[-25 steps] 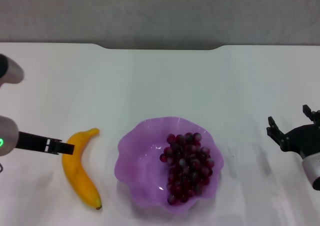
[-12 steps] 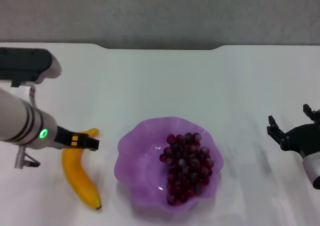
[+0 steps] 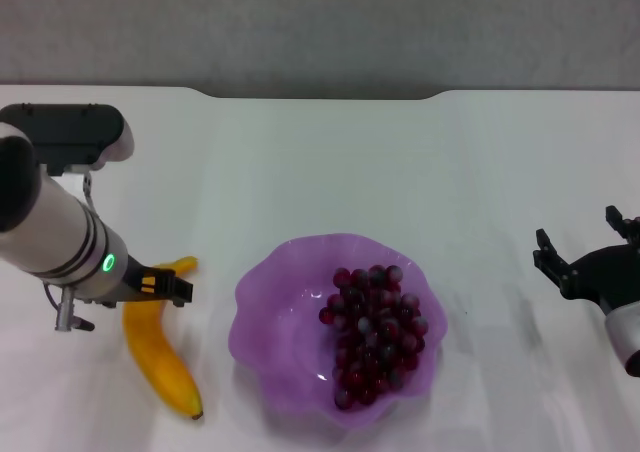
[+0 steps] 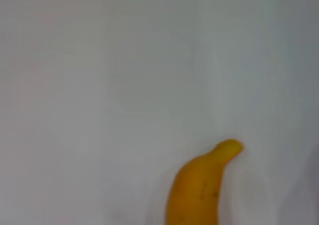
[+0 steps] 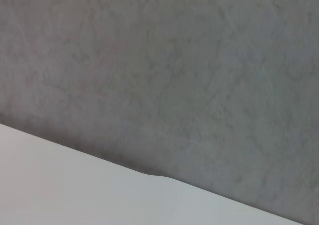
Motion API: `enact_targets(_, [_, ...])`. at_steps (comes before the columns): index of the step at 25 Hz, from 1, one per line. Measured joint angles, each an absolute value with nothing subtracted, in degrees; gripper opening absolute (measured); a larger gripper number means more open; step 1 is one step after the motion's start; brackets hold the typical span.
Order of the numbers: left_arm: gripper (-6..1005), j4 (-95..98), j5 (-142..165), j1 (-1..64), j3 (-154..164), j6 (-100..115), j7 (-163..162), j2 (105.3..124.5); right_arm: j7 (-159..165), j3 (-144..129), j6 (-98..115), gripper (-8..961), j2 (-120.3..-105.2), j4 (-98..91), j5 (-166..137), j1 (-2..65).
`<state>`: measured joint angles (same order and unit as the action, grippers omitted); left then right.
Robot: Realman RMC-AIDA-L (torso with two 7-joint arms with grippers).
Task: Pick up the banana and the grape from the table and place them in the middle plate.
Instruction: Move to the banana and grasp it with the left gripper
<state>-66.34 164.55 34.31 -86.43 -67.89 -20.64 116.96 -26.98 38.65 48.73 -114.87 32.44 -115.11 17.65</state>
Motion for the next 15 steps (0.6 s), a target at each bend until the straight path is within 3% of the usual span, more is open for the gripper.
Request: enact_targets(15, [892, -56.3, 163.5, 39.4, -85.6, -66.1, -20.3, 117.12, -26.9, 38.7, 48.8, 906, -114.87, 32.4, -115.1, 17.7])
